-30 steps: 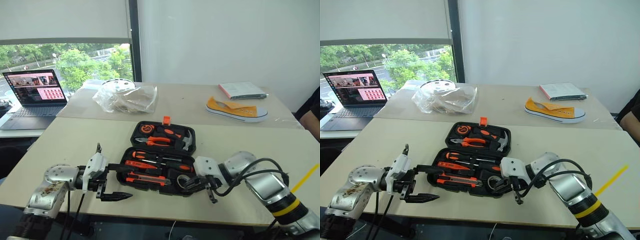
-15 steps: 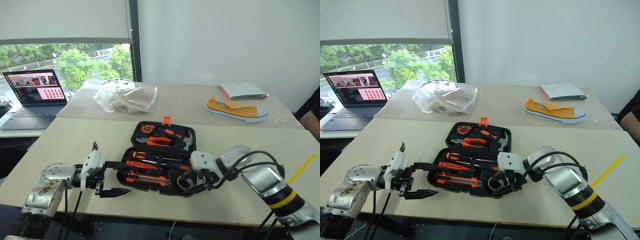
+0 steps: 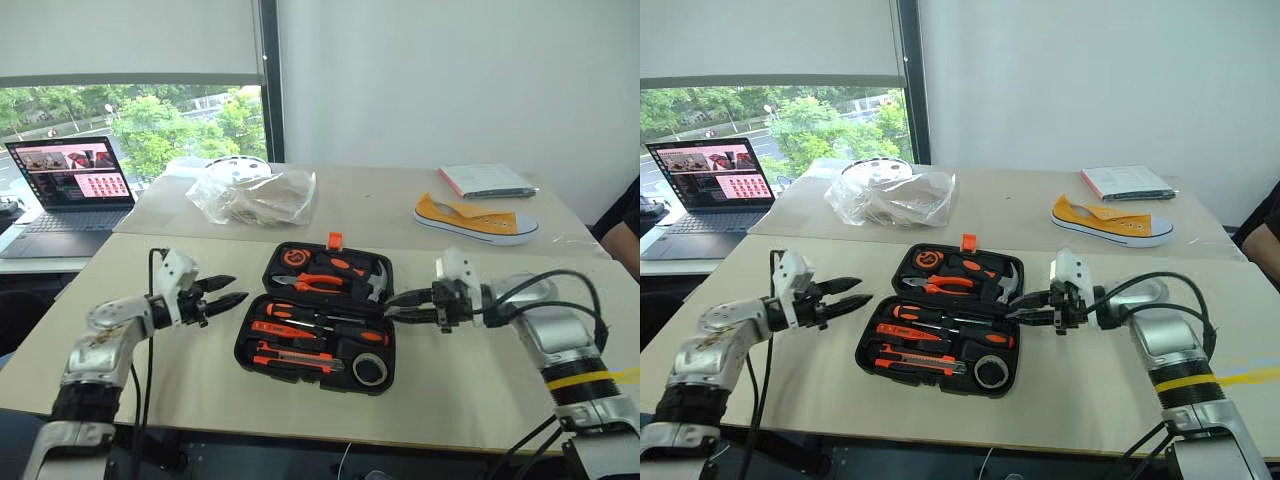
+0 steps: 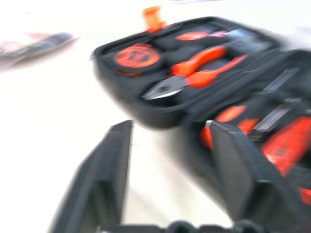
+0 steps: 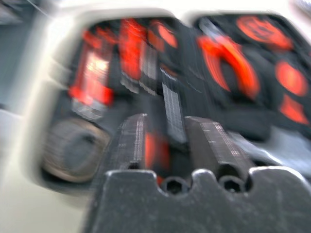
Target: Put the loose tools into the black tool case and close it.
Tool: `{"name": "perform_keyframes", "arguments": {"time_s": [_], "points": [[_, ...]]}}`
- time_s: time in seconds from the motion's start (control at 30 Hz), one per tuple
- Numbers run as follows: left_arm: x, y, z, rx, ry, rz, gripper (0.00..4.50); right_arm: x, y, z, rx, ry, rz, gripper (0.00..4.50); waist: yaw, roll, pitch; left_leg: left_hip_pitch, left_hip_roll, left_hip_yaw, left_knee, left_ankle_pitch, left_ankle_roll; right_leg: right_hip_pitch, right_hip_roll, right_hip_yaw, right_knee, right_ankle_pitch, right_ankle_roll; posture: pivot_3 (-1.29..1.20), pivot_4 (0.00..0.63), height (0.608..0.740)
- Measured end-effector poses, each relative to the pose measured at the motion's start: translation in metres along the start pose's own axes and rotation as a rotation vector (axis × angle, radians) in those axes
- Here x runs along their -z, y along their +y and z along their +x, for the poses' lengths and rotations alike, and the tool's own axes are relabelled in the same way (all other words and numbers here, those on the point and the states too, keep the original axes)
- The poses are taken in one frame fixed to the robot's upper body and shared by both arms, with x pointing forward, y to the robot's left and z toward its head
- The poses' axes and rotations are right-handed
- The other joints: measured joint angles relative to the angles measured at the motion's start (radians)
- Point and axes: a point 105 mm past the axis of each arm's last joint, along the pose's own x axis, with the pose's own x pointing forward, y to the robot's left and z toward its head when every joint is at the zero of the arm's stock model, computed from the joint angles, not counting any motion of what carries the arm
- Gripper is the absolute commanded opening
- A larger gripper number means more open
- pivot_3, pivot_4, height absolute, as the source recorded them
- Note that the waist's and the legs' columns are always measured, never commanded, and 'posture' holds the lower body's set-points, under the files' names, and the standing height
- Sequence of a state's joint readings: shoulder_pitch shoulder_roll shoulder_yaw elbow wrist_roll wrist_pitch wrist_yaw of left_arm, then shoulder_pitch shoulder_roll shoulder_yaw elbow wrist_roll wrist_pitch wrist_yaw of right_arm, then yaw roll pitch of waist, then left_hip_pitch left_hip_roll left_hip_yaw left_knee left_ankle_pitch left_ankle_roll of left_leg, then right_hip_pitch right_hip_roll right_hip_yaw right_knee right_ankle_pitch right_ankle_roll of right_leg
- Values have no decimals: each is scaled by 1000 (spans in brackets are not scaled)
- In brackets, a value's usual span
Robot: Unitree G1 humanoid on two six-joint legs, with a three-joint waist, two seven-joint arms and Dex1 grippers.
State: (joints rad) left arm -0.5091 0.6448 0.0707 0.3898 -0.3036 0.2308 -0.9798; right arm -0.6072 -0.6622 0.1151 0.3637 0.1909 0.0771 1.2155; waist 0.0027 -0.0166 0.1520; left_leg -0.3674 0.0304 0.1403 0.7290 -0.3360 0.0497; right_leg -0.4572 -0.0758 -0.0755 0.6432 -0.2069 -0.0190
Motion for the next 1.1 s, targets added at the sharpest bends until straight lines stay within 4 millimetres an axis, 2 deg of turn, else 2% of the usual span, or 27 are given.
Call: {"name": "perform_keyframes", "arguments": {"time_s": [0.07,0.13,0.3,0.53,0.73,0.93,1.03,1.07,1.1], "points": [[7,-3,9,1,30,-1,537,9,-1,9,30,16,-13,0,-5,0,0,0,0,1,0,0,0,0,0,0,1,0,0,0,150,740],[14,-12,17,41,71,-1,537,15,2,22,37,25,-26,0,-14,0,0,-1,0,1,0,0,0,0,0,-1,3,0,0,0,150,740],[18,-15,21,59,97,-1,537,19,4,30,41,36,-30,0,-17,0,0,0,0,1,0,0,-1,0,0,-1,2,0,0,0,150,740],[22,-23,17,122,118,-7,537,19,6,29,40,41,-26,0,-18,0,0,0,1,2,0,0,-1,0,0,0,2,0,0,0,150,740],[27,-33,7,152,134,-5,537,19,18,25,35,35,-8,0,-18,0,0,0,2,1,-1,0,-1,0,0,0,3,0,0,0,150,740],[32,-40,0,144,135,-10,537,27,28,23,65,40,37,0,-17,0,0,0,1,1,-1,0,-1,0,0,0,0,0,0,0,150,740],[34,-39,-2,122,128,-27,537,30,25,21,100,44,51,0,-17,0,0,2,1,2,0,0,-1,0,0,2,2,0,0,0,150,740],[34,-37,-3,107,122,-43,779,29,22,18,121,41,55,0,-17,0,0,2,1,2,0,1,-1,0,0,3,2,0,0,0,150,740],[34,-35,-5,86,115,-59,1052,29,19,14,141,40,62,287,-16,0,0,3,1,3,0,1,-1,0,0,4,3,0,0,0,150,740]]}}
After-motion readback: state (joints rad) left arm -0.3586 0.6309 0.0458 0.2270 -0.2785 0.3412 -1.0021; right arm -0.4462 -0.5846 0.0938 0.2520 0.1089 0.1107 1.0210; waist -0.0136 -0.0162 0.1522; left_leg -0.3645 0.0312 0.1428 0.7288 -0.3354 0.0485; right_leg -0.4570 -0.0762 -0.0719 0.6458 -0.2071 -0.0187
